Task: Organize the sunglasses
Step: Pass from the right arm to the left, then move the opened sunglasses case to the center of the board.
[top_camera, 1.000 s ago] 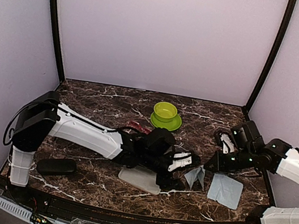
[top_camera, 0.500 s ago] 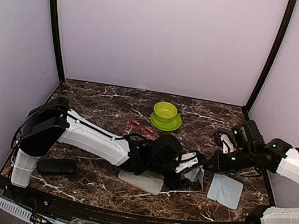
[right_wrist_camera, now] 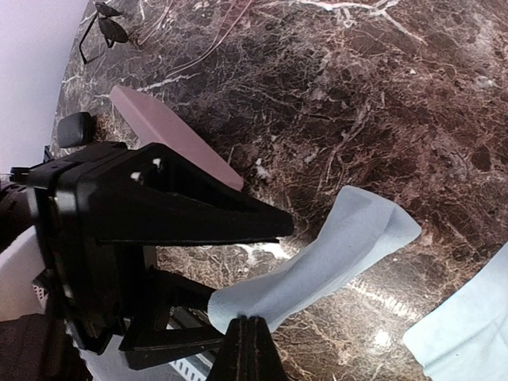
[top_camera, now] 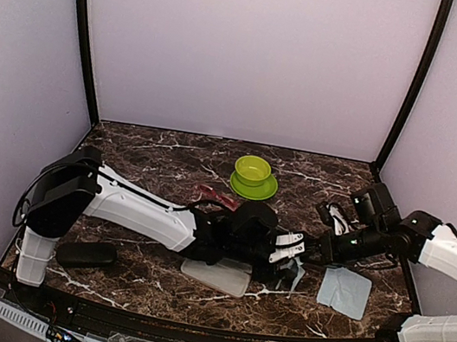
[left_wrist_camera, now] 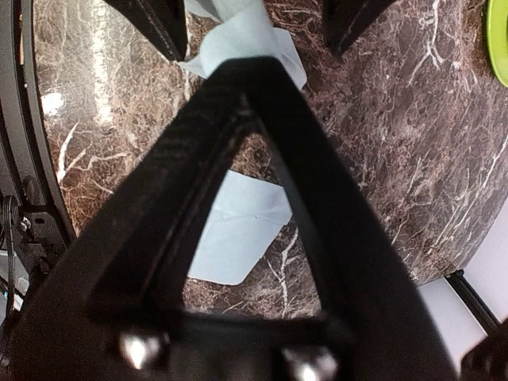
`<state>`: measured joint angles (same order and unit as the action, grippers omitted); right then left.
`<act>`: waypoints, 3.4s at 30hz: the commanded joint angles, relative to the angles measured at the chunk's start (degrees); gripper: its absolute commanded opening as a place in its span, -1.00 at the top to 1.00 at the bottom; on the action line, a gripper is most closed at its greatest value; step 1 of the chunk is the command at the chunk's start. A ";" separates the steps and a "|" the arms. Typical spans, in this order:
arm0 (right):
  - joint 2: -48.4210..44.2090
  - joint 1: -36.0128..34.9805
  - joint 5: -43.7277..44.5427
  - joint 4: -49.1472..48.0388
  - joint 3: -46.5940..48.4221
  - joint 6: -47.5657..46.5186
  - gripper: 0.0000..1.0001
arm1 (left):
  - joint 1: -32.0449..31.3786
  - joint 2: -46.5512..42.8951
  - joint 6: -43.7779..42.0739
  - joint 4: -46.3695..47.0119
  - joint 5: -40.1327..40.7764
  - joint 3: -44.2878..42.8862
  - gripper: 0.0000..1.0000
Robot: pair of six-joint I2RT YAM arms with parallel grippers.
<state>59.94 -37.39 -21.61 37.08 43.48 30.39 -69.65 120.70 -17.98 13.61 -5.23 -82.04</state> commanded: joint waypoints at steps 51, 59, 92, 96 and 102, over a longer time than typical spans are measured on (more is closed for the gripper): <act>1.25 0.66 -3.56 -3.15 -0.34 -0.93 0.71 | -1.02 -6.10 -1.34 -8.09 -1.29 -0.16 1.00; -1.64 3.01 0.38 -0.13 2.31 -1.41 0.16 | -0.85 -7.43 4.50 -10.60 1.88 -1.61 1.00; 5.74 -2.72 -3.84 -22.25 4.32 -0.82 -0.46 | 7.95 -29.63 32.07 -27.87 7.17 -2.89 1.00; 10.92 -7.17 -3.36 -27.83 5.84 0.16 -0.41 | 8.04 -34.82 34.71 -27.04 7.72 2.59 1.00; 17.01 -13.39 -1.49 -32.27 9.79 -1.84 -0.37 | 8.12 -40.78 38.52 -28.55 10.73 8.04 1.00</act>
<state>75.09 -47.77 -23.73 11.68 49.69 29.61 -61.76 83.72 16.99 -13.41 2.76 -76.44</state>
